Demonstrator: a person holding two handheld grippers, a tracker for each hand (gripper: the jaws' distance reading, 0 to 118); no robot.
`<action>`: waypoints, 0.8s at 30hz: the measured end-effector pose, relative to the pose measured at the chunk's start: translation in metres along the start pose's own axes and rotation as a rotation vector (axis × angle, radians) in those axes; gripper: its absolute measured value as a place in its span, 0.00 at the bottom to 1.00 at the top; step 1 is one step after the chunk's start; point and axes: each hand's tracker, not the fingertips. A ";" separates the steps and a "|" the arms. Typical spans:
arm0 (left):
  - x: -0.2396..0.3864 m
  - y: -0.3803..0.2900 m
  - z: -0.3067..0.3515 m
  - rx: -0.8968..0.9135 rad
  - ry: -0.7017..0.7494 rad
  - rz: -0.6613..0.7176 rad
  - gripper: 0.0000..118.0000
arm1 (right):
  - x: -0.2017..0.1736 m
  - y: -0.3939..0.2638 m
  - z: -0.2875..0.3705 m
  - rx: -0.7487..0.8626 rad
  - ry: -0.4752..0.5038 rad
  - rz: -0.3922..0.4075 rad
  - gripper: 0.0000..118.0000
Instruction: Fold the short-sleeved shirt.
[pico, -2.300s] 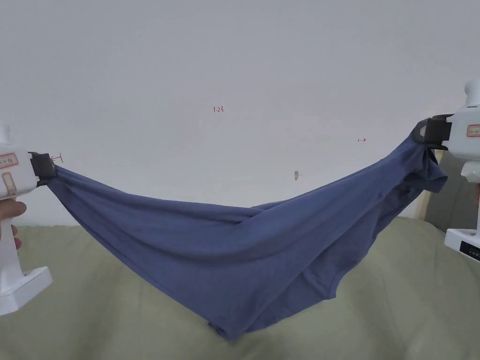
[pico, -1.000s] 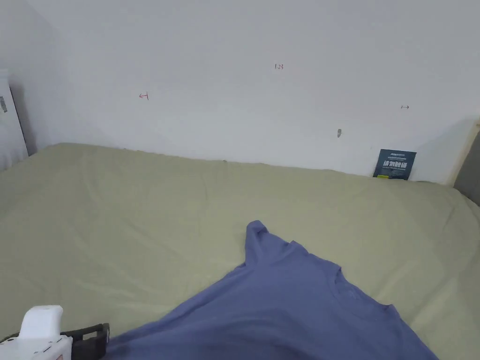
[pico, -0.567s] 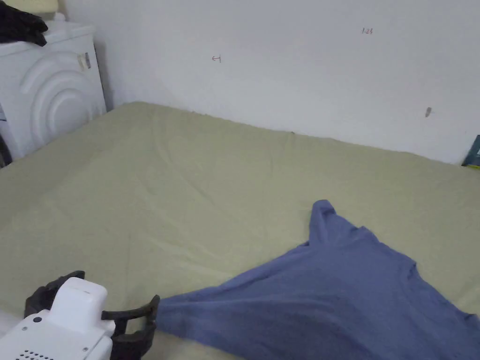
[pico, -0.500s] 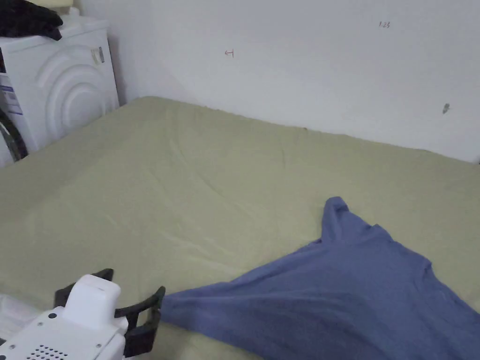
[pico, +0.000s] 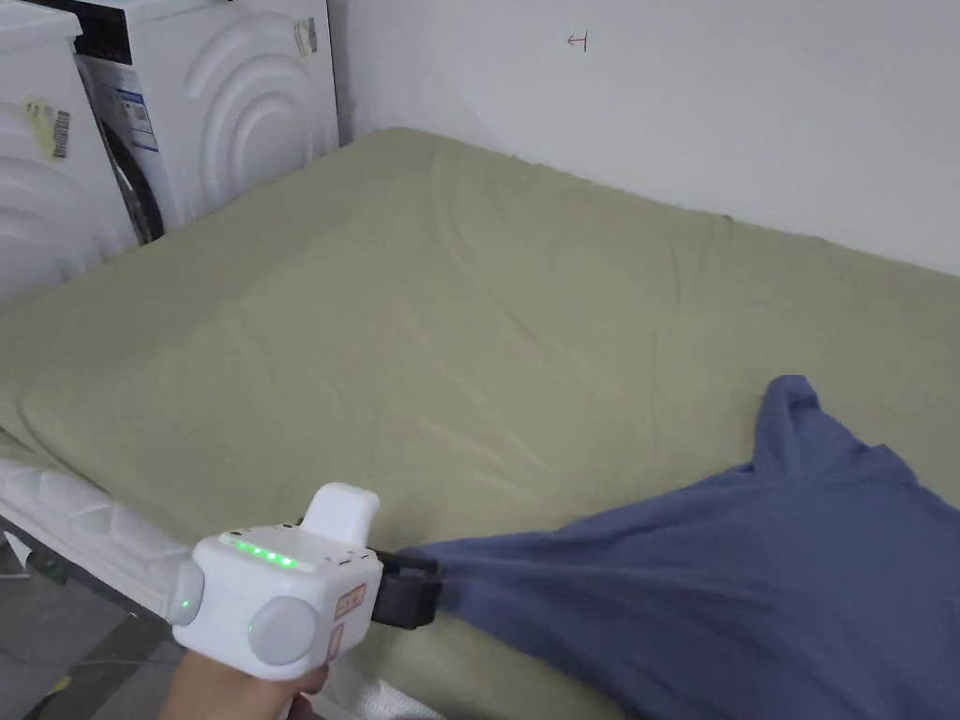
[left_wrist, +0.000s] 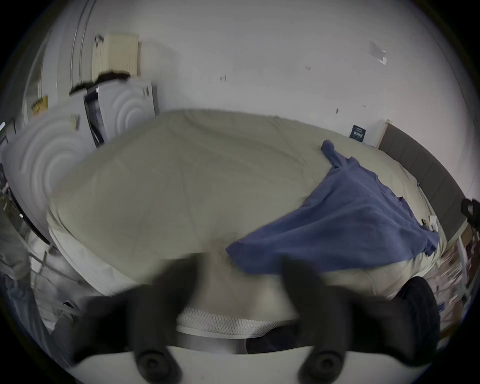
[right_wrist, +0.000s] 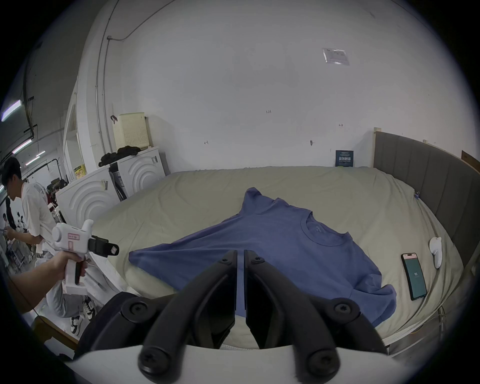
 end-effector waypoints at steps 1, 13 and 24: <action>-0.002 0.001 -0.007 0.044 0.001 -0.008 0.99 | 0.000 0.000 -0.002 -0.007 -0.001 -0.001 0.06; 0.013 0.018 -0.080 -0.157 0.090 -0.079 0.21 | -0.010 0.005 -0.026 -0.050 0.016 -0.010 0.06; 0.027 0.028 -0.069 -0.143 0.097 -0.077 0.07 | -0.013 0.004 -0.027 -0.047 0.043 -0.009 0.06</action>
